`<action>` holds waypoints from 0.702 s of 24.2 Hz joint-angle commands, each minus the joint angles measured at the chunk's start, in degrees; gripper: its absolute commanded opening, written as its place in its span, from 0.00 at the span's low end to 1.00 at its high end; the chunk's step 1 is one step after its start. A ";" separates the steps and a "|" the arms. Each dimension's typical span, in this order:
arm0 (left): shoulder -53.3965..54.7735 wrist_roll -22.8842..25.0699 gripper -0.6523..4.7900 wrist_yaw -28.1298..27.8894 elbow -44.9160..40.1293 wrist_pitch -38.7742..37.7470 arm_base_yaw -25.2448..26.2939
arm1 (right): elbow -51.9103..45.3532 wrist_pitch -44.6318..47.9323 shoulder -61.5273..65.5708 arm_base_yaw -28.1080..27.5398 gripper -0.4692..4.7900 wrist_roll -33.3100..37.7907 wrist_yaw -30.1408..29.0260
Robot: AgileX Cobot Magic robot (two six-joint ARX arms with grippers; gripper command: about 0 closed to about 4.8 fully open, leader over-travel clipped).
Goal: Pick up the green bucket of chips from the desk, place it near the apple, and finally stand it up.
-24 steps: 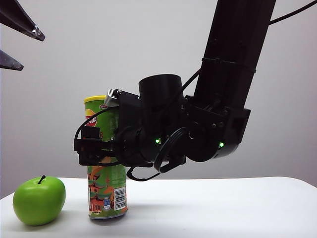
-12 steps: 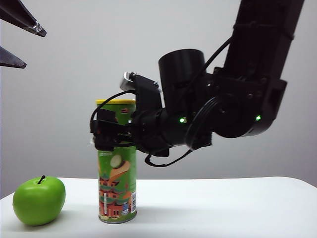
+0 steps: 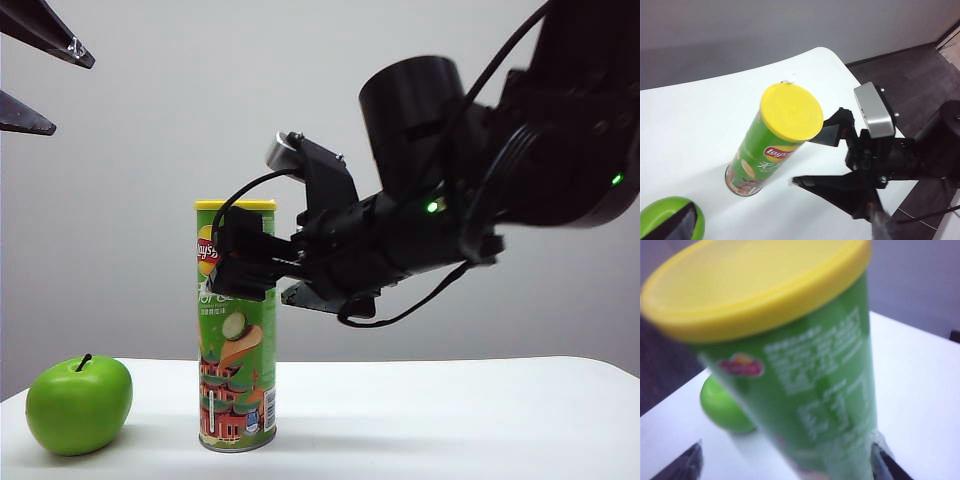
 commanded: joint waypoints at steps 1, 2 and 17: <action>-0.20 -0.04 1.00 0.90 0.02 0.52 -0.07 | -1.46 -5.46 -4.00 -0.04 1.00 -0.02 -0.55; -0.20 -0.02 1.00 0.90 0.02 0.48 -0.09 | -1.99 -7.41 -5.44 -0.15 1.00 -0.20 -0.57; -12.81 3.17 0.92 -7.69 -0.09 -8.50 -0.02 | -3.63 -50.29 -48.35 -14.32 0.98 -0.83 -7.58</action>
